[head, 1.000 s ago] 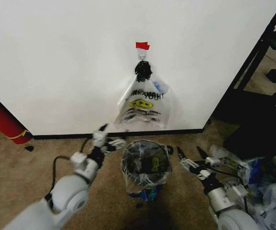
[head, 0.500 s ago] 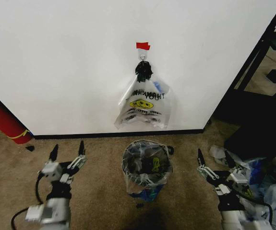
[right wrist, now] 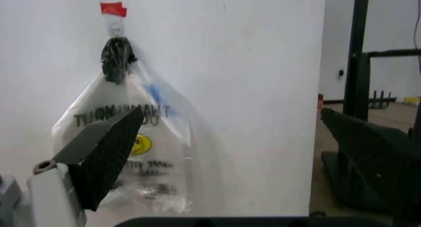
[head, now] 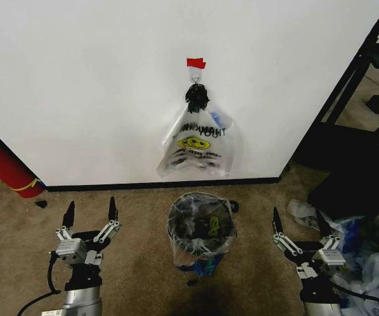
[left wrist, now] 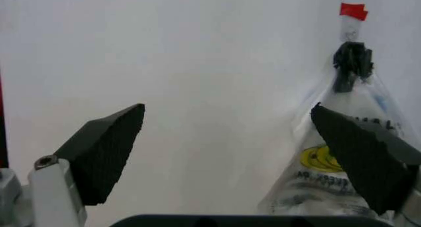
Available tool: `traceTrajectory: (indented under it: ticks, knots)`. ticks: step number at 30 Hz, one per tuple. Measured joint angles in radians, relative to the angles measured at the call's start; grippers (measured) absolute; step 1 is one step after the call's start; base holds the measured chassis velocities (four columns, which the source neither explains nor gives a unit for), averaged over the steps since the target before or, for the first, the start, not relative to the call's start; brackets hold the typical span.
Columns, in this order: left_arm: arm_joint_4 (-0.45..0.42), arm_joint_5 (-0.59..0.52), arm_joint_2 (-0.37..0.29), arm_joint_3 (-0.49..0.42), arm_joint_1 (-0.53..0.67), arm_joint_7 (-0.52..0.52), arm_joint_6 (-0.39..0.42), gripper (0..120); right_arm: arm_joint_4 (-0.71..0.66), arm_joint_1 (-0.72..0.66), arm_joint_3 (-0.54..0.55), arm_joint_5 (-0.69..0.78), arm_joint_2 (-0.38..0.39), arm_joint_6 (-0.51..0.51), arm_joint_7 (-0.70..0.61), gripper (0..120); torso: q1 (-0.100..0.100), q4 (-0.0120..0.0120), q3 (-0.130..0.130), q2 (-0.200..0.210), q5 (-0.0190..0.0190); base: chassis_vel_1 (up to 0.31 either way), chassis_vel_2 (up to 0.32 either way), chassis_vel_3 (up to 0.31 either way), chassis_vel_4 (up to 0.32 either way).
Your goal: Pick up the garbage bag from the wall and place it over the trash bin.
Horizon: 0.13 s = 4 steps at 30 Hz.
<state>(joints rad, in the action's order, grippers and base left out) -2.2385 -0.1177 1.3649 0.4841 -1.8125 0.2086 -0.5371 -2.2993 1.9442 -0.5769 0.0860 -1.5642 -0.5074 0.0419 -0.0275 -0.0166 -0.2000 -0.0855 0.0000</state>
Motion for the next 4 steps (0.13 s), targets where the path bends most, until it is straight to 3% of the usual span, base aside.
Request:
traceTrajectory:
  ticks: [4]
  knots:
    - [0.005,0.016,-0.008,-0.023,-0.002,0.011,-0.005,100,-0.002,0.019,0.008,-0.018,-0.018,-0.033,-0.001,100,0.0,0.0,0.0,0.0,0.0,0.0,0.0,0.0,0.0]
